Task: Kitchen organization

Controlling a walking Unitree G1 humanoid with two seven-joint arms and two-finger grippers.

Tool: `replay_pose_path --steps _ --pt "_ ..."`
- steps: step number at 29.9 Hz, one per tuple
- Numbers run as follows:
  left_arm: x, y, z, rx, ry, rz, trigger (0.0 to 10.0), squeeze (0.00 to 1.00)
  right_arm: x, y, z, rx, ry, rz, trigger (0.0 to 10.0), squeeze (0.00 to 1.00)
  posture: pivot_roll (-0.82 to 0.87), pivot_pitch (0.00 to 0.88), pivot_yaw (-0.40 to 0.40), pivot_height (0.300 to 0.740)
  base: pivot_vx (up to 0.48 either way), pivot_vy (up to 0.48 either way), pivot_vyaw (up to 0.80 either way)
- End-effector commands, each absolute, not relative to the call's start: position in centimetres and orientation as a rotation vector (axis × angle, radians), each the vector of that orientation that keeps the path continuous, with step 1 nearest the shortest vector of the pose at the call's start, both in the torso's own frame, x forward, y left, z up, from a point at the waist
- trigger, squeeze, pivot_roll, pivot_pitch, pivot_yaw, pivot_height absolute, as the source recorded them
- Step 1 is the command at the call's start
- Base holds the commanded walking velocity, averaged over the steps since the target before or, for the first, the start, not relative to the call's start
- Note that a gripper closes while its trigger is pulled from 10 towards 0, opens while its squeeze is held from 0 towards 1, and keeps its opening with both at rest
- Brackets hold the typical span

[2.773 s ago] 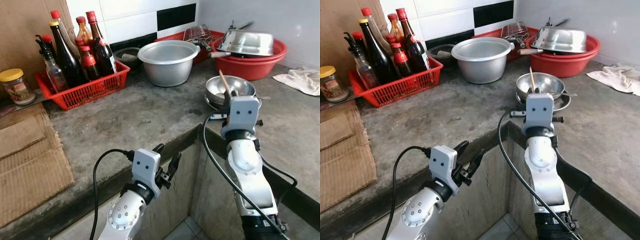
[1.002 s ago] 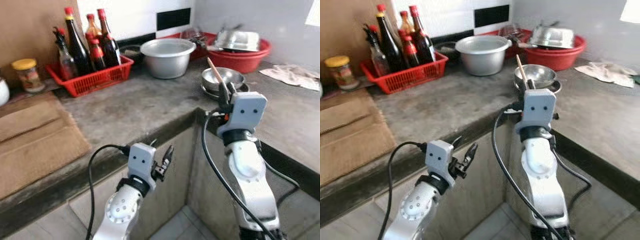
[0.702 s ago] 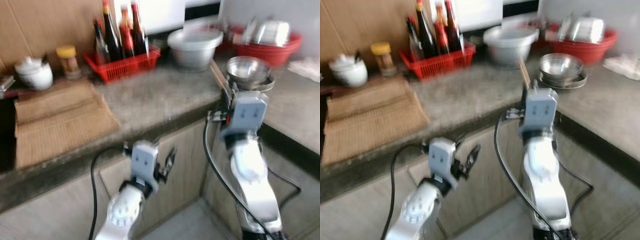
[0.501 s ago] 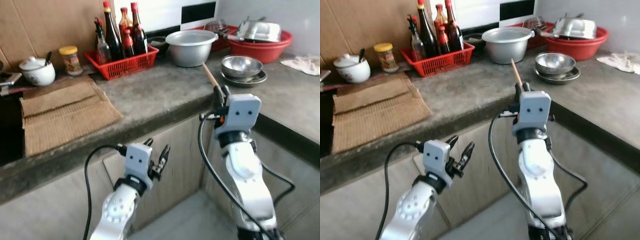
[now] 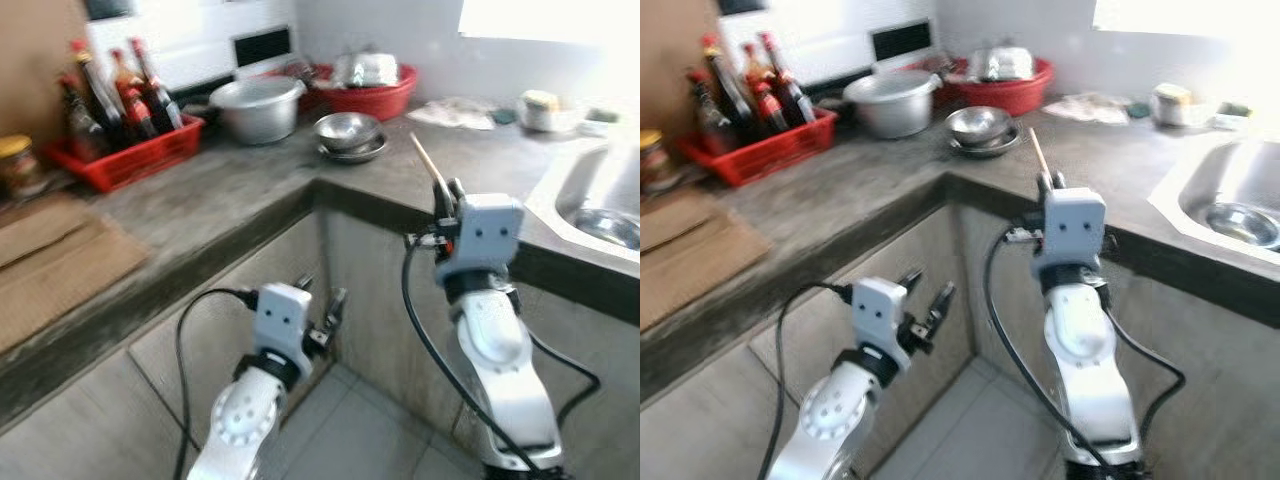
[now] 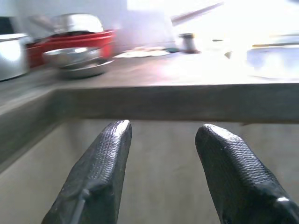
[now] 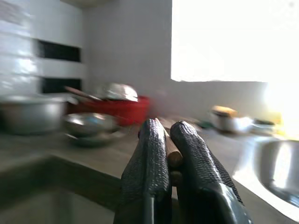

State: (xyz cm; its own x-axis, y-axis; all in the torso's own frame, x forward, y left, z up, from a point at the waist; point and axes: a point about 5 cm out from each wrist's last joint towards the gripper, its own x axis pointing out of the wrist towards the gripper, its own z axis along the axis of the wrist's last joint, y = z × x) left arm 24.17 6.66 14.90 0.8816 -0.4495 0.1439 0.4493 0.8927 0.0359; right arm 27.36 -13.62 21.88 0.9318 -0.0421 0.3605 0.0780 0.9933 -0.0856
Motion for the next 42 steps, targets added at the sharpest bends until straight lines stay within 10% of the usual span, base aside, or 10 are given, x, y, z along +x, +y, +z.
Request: replay_pose_path --steps 1,22,42 --pt "24.3 7.3 15.1 0.023 -0.16 -0.448 10.0 0.0 27.0 -12.9 22.4 -0.097 -0.385 -0.028 10.0 0.0 0.08 0.029 0.038 0.74 0.0 0.0 -0.8" --pt "24.5 7.4 15.1 0.047 -0.172 -0.45 10.0 0.0 27.0 -13.4 22.7 -0.132 -0.4 -0.034 10.0 0.0 0.07 0.013 0.038 0.74 0.27 -0.276 -0.8" --pt "24.8 7.5 15.0 0.019 -0.161 -0.437 10.0 0.0 28.4 -13.3 23.3 -0.158 -0.39 0.024 10.0 0.0 0.07 0.019 0.04 0.74 0.424 -0.122 0.0"
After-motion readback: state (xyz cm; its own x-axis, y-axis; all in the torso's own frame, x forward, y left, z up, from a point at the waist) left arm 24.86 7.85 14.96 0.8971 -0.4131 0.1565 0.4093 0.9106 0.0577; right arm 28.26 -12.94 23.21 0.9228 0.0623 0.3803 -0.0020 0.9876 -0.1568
